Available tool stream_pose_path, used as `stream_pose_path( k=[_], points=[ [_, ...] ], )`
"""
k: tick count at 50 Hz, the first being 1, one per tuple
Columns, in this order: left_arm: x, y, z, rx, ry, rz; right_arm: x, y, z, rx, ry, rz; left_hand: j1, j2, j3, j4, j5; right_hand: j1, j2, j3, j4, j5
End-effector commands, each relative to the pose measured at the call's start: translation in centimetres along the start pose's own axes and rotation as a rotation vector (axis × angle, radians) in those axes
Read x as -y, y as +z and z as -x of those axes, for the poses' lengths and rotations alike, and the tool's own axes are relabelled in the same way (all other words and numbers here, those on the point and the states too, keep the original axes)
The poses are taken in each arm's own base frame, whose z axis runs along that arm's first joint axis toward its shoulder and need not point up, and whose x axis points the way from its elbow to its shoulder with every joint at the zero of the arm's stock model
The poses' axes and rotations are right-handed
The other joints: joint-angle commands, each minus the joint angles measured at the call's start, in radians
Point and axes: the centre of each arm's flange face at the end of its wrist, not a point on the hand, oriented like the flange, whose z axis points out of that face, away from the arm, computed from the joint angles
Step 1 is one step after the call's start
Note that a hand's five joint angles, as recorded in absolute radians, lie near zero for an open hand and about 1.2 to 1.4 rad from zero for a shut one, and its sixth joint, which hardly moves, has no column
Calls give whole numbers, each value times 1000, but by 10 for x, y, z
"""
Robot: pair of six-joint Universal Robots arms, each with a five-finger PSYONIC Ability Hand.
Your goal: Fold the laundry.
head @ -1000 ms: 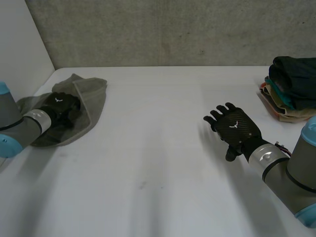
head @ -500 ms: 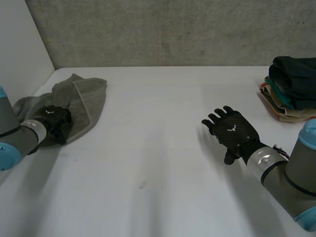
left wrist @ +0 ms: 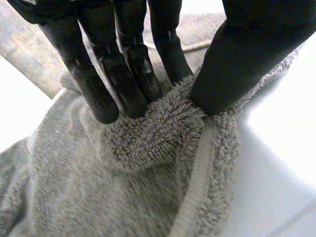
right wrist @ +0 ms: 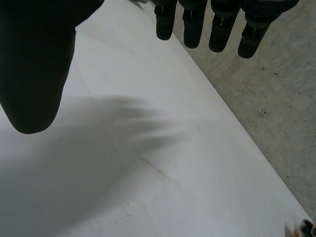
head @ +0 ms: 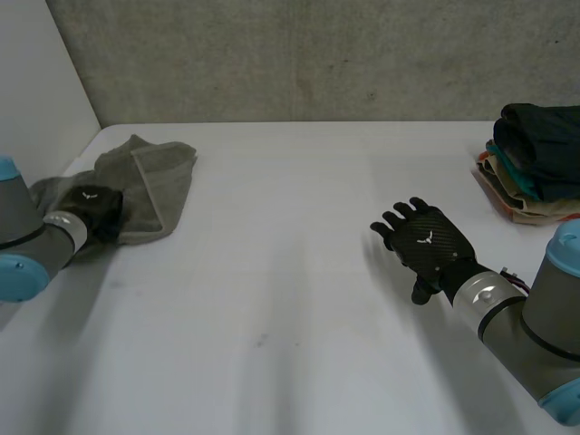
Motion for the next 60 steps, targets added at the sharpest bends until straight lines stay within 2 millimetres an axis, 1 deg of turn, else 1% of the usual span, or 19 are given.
stream_pose_path(
  k=[1, 7, 11, 14, 15, 19, 22, 24, 26, 30, 35, 40, 41, 43, 44, 47, 50, 56, 60],
  points=[
    [29, -2, -4, 51, -6, -103, 0, 0, 0, 0, 0, -1, 290, 206, 213, 200, 259, -53, -37, -38, -36, -48],
    [75, -20, -31, -12, -116, -222, -1, 1, -4, -12, 2, 1, 290, 206, 213, 200, 259, -53, -37, -38, -36, -48],
    [143, -60, -56, -89, -227, -401, -2, 2, -10, -34, 10, 6, 290, 206, 213, 200, 259, -53, -37, -38, -36, -48],
    [173, -84, -69, -139, -277, -492, -5, 3, -19, -66, 16, 16, 290, 206, 213, 200, 259, -53, -37, -38, -36, -48],
    [194, -103, -78, -176, -305, -559, -6, 3, -21, -73, 19, 20, 290, 206, 213, 200, 259, -53, -37, -38, -36, -48],
    [236, -148, -100, -268, -375, -715, -6, 4, -28, -109, 26, 23, 290, 206, 213, 200, 259, -53, -37, -38, -36, -48],
    [246, -165, -121, -335, -395, -759, -7, 5, -41, -171, 54, 30, 290, 206, 213, 200, 259, -53, -37, -38, -36, -48],
    [245, -172, -153, -408, -395, -762, -6, 5, -50, -210, 79, 33, 290, 206, 213, 200, 259, -53, -37, -38, -36, -48],
    [230, -168, -187, -472, -379, -715, -6, 4, -59, -251, 121, 35, 290, 206, 213, 200, 259, -53, -37, -38, -36, -48],
    [198, -150, -224, -503, -324, -622, -5, 3, -69, -285, 185, 23, 290, 206, 213, 200, 259, -53, -37, -38, -36, -48],
    [160, -126, -240, -417, -217, -516, -8, 3, -82, -322, 238, 23, 290, 206, 213, 200, 259, -53, -37, -38, -36, -48],
    [141, -127, -250, -409, -148, -468, -8, 3, -86, -325, 255, 19, 249, 166, 173, 160, 219, -53, -37, -38, -36, -48],
    [138, -131, -252, -425, -141, -460, -8, 4, -86, -326, 254, 18, -231, -314, -307, -320, -261, -53, -37, -38, -36, -48],
    [140, -136, -250, -433, -138, -466, -7, 4, -86, -326, 252, 18, -616, -699, -692, -705, -646, -53, -37, -38, -36, -48],
    [145, -140, -247, -429, -138, -478, -7, 3, -85, -323, 257, 25, -675, -759, -752, -765, -706, -53, -37, -38, -36, -48],
    [165, -155, -229, -409, -159, -522, -8, 1, -83, -304, 270, 51, -682, -766, -758, -771, -712, -53, -37, -38, -36, -48],
    [169, -156, -209, -369, -155, -526, -6, -3, -80, -267, 318, 105, -693, -777, -770, -783, -724, -53, -37, -38, -36, -48],
    [151, -138, -180, -303, -149, -443, -3, -14, -70, -184, 484, 227, -693, -777, -770, -783, -724, -53, -37, -38, -36, -48],
    [118, -122, -157, -270, -97, -281, 0, -13, -55, -131, 535, 231, -699, -783, -776, -789, -730, -53, -37, -38, -36, -48]
  ],
)
